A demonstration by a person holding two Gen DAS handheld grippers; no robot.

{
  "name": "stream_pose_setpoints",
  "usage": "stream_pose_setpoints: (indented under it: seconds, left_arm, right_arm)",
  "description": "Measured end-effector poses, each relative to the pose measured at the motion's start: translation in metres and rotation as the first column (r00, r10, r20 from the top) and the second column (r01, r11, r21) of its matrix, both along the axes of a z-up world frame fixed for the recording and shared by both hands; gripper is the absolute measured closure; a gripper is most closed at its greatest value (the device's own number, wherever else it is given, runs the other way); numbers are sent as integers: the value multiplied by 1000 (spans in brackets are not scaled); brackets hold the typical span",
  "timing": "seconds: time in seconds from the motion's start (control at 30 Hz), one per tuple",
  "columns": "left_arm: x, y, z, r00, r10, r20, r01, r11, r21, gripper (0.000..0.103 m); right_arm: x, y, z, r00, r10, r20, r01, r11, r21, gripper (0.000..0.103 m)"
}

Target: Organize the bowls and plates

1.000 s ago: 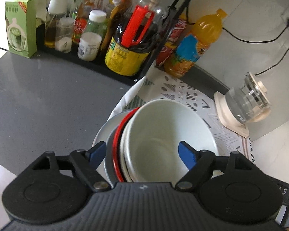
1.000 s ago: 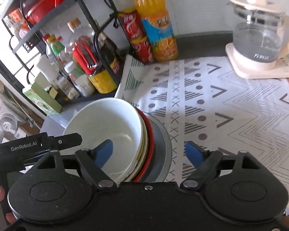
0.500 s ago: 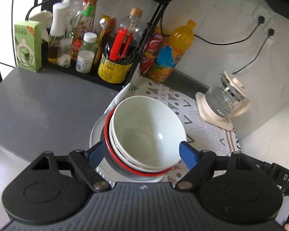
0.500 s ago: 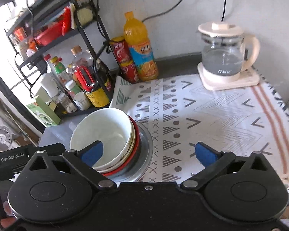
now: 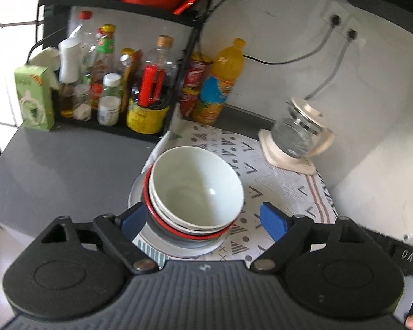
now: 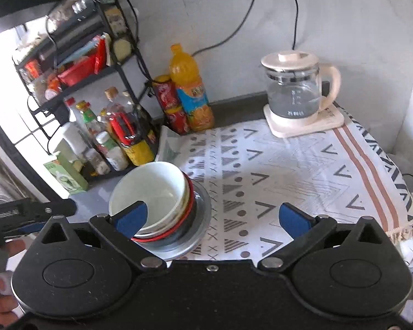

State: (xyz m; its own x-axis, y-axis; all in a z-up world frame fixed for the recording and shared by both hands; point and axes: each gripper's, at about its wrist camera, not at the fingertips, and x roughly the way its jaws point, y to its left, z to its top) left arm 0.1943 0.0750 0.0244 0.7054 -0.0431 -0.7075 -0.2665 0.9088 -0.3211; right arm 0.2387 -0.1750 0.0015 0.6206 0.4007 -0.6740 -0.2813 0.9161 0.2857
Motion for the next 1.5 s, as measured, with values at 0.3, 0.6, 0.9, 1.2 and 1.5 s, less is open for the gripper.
stream_pose_setpoints:
  seconds: [0.3, 0.6, 0.9, 1.2, 1.5]
  left_arm:
    - [-11, 11, 17, 991, -134, 25, 133, 990, 51, 7]
    - [-38, 47, 19, 978, -206, 34, 205, 978, 41, 0]
    - [-60, 52, -5, 959, -281, 16, 281, 959, 21, 0]
    - [-75, 54, -16, 943, -333, 13, 333, 943, 7, 0]
    - [-90, 51, -19, 942, -334, 12, 334, 942, 16, 0]
  right_arm:
    - [-36, 4, 23, 994, -64, 94, 69, 996, -58, 0]
    - [-80, 4, 19, 982, -162, 97, 166, 985, -36, 0]
    - [-119, 13, 10, 961, -249, 116, 255, 966, -38, 0]
    - [-150, 33, -4, 962, -255, 99, 259, 966, -30, 0]
    - [-167, 37, -5, 957, -271, 105, 274, 962, -9, 0]
